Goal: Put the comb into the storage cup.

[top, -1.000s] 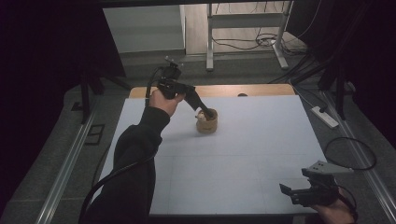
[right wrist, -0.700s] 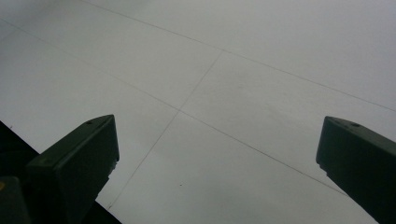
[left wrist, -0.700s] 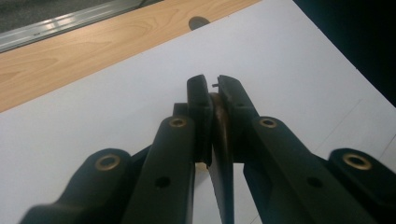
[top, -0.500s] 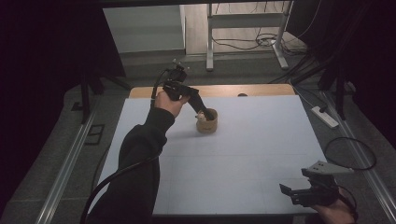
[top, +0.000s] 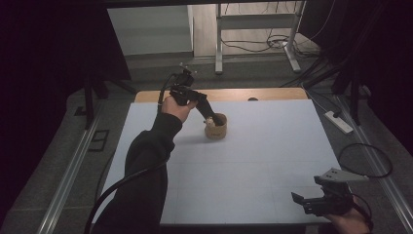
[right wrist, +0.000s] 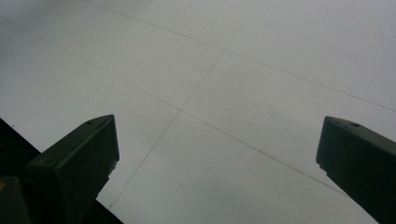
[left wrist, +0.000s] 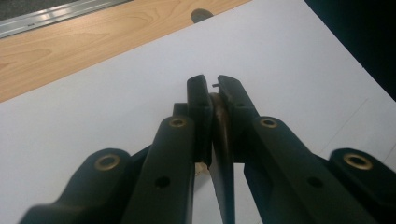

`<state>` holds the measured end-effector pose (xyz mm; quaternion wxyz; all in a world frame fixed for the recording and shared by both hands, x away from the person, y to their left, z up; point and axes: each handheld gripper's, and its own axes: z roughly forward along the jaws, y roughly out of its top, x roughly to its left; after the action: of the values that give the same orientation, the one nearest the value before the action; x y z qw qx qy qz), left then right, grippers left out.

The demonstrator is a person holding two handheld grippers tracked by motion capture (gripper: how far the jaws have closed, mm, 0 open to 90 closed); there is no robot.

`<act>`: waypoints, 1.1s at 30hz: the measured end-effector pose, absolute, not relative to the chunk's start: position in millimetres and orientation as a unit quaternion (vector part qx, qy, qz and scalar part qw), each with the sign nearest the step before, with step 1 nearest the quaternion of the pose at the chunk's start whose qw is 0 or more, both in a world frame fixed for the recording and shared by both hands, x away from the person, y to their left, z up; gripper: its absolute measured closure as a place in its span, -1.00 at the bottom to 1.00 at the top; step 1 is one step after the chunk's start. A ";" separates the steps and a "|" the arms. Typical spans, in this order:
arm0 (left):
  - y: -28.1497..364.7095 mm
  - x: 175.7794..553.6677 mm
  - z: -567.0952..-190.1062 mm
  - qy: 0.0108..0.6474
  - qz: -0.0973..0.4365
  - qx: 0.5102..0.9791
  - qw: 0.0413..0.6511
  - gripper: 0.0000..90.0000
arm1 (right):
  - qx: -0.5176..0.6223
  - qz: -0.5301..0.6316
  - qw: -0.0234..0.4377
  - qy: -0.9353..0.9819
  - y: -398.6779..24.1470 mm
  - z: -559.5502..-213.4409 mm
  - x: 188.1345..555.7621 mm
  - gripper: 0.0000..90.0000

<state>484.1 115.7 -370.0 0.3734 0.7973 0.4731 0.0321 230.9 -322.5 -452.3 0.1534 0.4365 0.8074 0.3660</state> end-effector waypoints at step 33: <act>152.4 487.0 -391.9 0.518 0.036 0.745 0.420 0.54 | 0.436 0.365 0.151 0.809 -322.0 -452.6 231.4 -1.00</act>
<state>487.0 152.4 -391.9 0.4196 0.7447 0.5178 0.0357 231.4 -322.0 -452.6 0.1509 0.4360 0.8088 0.3646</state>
